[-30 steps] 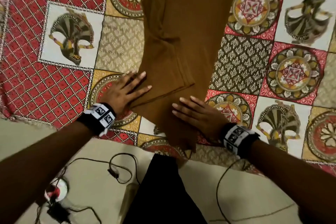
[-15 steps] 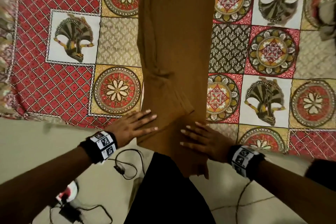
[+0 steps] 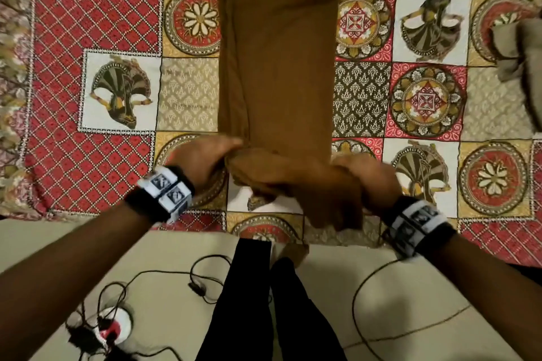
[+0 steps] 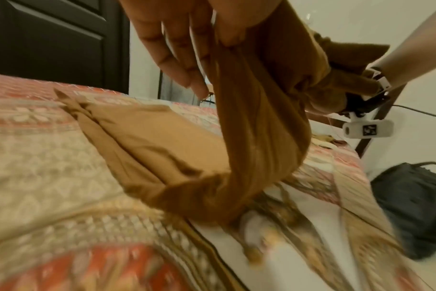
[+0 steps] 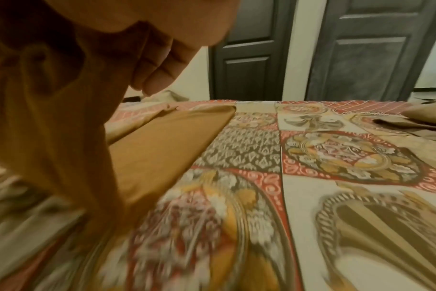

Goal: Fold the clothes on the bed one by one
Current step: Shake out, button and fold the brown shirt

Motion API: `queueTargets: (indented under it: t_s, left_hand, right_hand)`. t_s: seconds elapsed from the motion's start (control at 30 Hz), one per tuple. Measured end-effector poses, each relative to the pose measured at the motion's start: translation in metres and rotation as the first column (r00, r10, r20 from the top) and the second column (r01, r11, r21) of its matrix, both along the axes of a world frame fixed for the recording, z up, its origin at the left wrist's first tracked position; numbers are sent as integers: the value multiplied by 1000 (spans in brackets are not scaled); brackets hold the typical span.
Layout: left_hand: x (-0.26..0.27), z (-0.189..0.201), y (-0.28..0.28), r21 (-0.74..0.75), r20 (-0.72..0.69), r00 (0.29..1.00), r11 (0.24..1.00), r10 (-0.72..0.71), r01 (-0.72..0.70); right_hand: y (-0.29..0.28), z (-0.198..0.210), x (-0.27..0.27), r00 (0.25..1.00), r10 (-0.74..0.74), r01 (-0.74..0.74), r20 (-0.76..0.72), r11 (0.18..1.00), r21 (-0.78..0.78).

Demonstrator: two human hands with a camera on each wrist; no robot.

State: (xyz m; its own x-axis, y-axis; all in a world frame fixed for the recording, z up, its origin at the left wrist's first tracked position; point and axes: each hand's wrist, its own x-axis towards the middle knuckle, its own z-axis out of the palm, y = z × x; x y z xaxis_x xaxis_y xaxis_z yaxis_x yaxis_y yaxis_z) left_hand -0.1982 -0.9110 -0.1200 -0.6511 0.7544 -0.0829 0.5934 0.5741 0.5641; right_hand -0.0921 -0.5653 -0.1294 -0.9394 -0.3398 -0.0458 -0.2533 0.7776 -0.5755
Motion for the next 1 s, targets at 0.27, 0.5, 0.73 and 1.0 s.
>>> queueTargets:
  t_s: [0.27,0.5,0.73,1.0]
  left_hand:
    - [-220,-17,42,-118,39,978,973,206,-201]
    - [-247,-69,80,-254,-127,956,923,263,-288]
    - [-128,-119,85,-375,-85,982,908,167,-187]
    - [-118,-122,31,-380,-28,936,862,351,-335]
  right_hand:
    - [28,-13,-246,822,-446,514,354,849,-125]
    - [-1,-47,-290,812,-582,578,33,811,87]
    - [-86,-109,-166,978,-209,200,24,957,211]
    - [-44,-118,-106,892,-445,386,81,843,374]
